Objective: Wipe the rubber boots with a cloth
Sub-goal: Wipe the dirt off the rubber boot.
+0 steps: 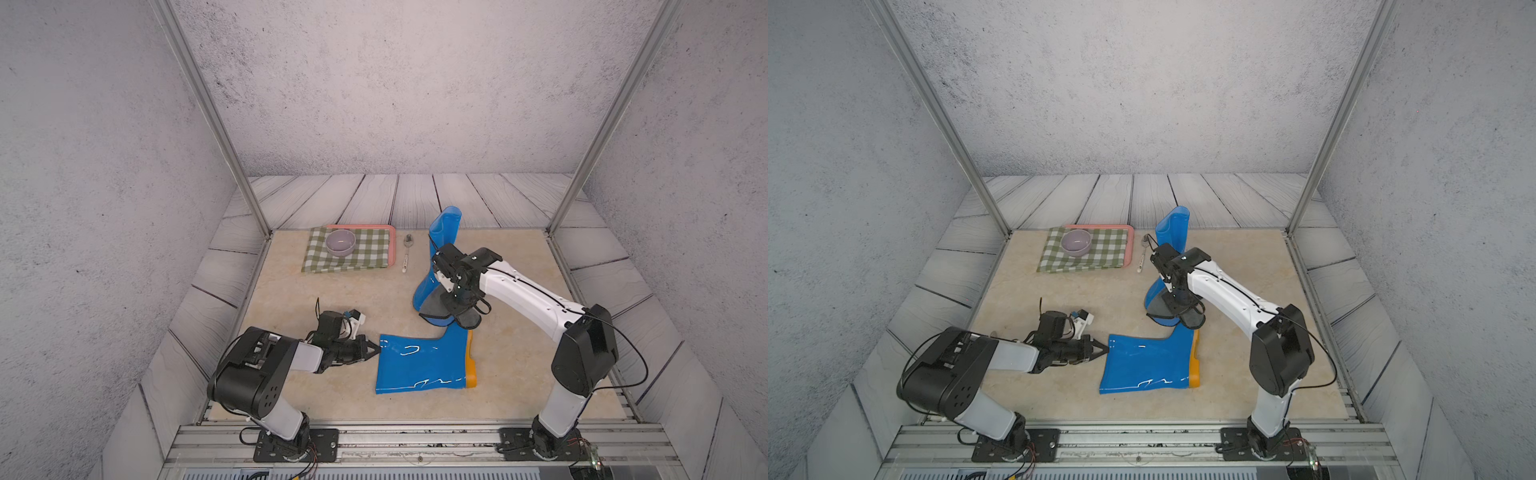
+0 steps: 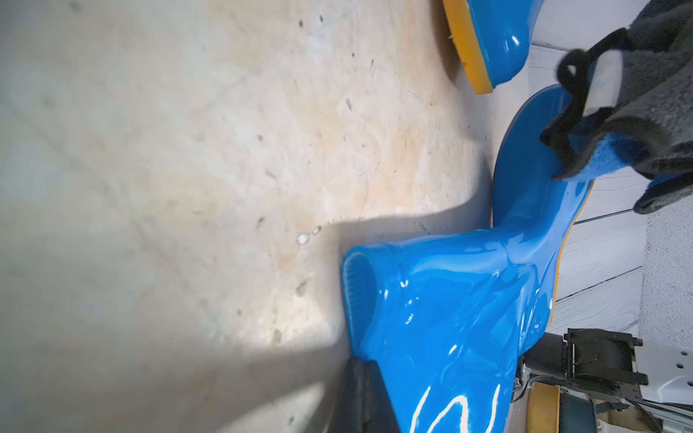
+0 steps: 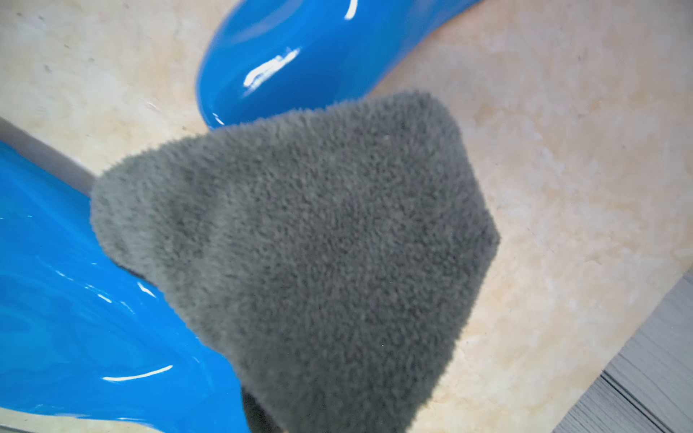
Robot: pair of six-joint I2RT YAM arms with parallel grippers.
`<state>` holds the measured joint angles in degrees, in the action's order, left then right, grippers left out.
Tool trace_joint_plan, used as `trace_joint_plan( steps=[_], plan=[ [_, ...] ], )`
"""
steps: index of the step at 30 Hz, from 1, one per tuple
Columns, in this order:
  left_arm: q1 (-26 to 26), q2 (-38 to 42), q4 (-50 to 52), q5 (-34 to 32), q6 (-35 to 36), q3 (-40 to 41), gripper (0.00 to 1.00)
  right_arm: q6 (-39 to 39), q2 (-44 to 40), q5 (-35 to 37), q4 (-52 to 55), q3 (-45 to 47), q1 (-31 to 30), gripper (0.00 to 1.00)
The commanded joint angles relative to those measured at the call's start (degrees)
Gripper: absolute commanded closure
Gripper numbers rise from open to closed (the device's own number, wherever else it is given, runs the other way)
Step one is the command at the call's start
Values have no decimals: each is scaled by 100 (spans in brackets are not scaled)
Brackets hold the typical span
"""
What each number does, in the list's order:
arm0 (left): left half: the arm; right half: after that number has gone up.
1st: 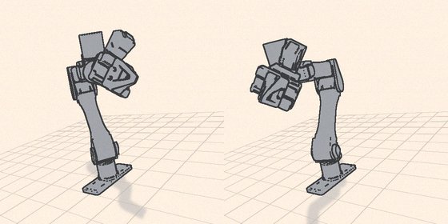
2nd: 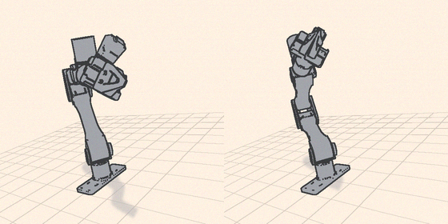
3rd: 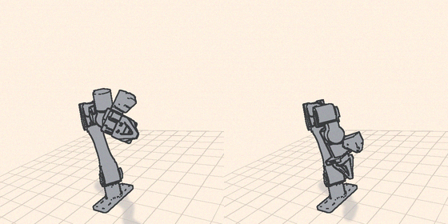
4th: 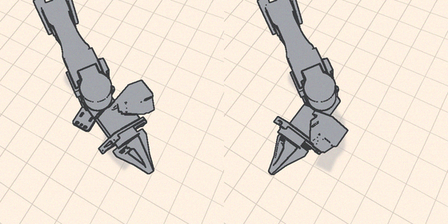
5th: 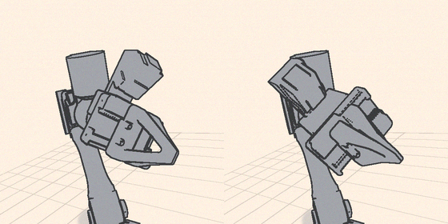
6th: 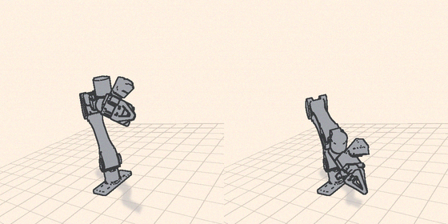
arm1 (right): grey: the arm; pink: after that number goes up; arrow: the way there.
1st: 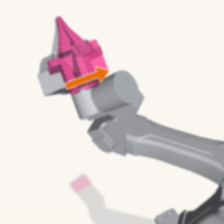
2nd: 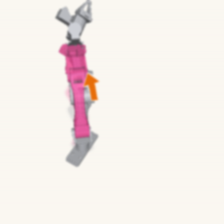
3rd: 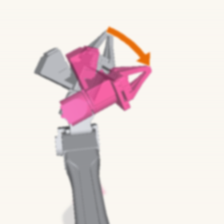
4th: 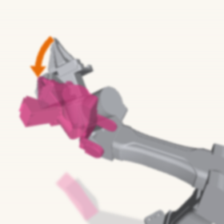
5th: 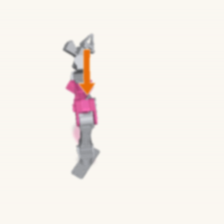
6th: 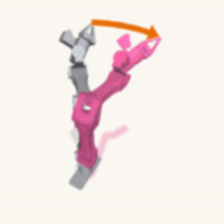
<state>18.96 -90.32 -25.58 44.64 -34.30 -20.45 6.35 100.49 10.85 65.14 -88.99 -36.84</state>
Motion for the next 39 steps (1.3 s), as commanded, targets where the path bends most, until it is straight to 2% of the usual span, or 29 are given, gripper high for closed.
trace_joint_plan(
  steps=[1,19,27,39],
  plan=[
    [2,-107,11,-80,54,-81,100,-7,-156,154,192,262,-34,100],
    [2,-152,-20,-61,37,-91,100,390,-1062,-1161,-122,1655,-56,100],
    [2,-161,-27,-61,14,-82,100,637,-1290,-1678,-181,2261,-247,100],
    [2,-138,-40,-45,13,-75,100,1088,-1400,-2298,203,2334,-829,100]
  ],
)
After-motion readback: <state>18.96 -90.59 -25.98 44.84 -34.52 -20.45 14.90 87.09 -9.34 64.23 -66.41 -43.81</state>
